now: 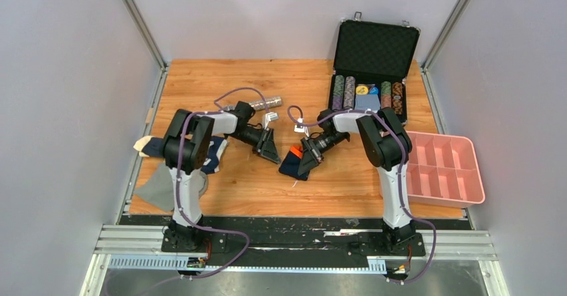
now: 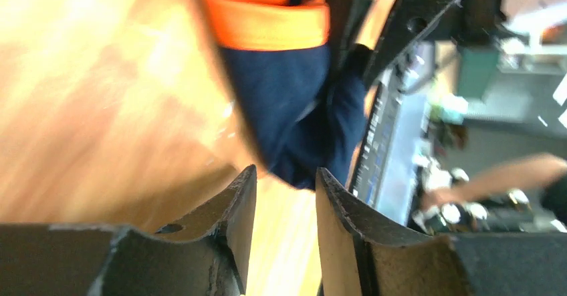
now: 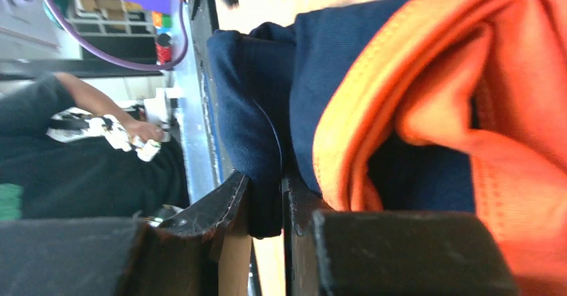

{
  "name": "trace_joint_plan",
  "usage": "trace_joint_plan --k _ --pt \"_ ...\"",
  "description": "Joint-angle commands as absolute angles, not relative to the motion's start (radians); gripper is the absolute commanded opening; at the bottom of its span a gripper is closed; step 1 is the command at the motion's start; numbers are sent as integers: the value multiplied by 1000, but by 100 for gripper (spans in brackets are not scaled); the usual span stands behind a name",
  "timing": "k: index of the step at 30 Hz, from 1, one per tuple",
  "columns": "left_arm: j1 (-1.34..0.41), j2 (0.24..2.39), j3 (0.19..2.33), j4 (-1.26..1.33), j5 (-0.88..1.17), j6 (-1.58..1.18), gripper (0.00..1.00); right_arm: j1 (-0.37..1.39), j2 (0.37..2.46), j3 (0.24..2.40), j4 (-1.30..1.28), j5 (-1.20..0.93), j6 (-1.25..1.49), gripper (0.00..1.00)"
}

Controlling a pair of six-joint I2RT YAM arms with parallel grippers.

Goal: Roll the underwear
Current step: Roll the underwear to the center of the board.

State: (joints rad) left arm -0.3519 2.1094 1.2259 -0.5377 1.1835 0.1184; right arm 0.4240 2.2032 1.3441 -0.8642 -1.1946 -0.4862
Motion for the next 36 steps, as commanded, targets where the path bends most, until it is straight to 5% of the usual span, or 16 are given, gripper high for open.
trace_joint_plan --k 1,5,17,36 --pt "-297 1881 1106 -155 891 -157 46 389 2296 1349 -911 -1056 -403 2" --pt "-343 1684 1000 -25 713 67 48 357 2361 1369 -920 -1066 -326 2" --pt "-693 1417 674 59 707 1141 56 278 2452 1402 -932 -1124 -243 2" --pt "-776 1581 581 364 505 1397 59 274 2473 1408 -945 -1132 -238 3"
